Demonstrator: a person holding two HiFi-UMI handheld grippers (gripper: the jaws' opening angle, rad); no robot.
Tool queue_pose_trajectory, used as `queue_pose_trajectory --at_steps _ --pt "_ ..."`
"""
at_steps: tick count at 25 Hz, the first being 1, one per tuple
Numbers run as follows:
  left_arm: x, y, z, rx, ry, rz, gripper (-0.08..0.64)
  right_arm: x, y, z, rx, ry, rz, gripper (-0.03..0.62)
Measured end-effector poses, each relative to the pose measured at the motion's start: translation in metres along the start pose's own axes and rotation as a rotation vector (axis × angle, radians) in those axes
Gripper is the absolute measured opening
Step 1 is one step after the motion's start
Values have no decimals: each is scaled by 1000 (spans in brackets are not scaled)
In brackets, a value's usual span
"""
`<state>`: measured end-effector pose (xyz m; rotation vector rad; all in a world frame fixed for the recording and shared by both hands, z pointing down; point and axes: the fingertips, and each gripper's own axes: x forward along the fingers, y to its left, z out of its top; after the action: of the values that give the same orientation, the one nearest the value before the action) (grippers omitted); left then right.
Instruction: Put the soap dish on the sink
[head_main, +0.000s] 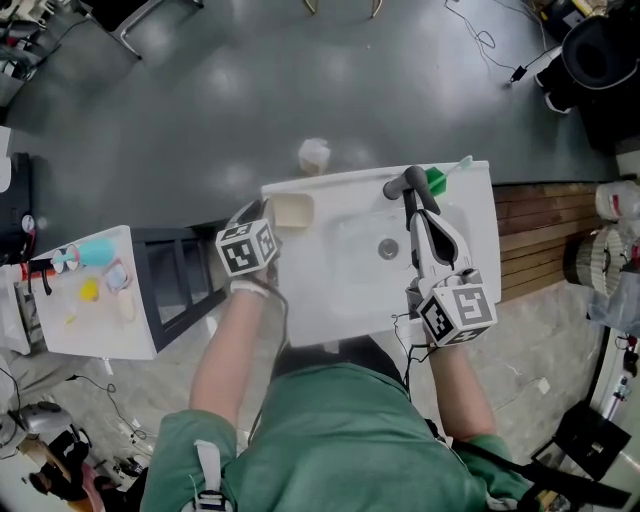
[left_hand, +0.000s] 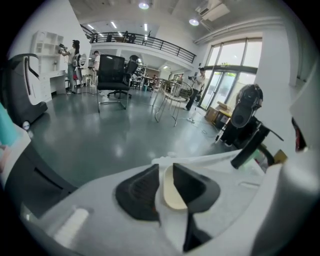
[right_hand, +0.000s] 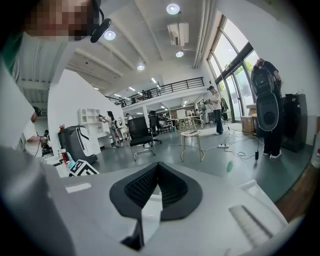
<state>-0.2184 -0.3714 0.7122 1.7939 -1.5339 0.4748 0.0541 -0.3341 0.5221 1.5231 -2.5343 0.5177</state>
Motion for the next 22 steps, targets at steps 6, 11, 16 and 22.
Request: queue_pose_trajectory --at_steps 6,11,16,22 --pt "-40 -12 33 12 -131 -51 89 -6 15 13 -11 -29 12 -3" --pt "-82 -21 54 55 -213 -56 88 -18 33 22 -24 -63 34 -3" --pt "-129 -35 74 91 -297 -64 87 -33 52 36 -48 -100 58 -3" --pt "-185 -57 96 151 -397 -78 88 -51 71 61 -63 -160 72 -3"
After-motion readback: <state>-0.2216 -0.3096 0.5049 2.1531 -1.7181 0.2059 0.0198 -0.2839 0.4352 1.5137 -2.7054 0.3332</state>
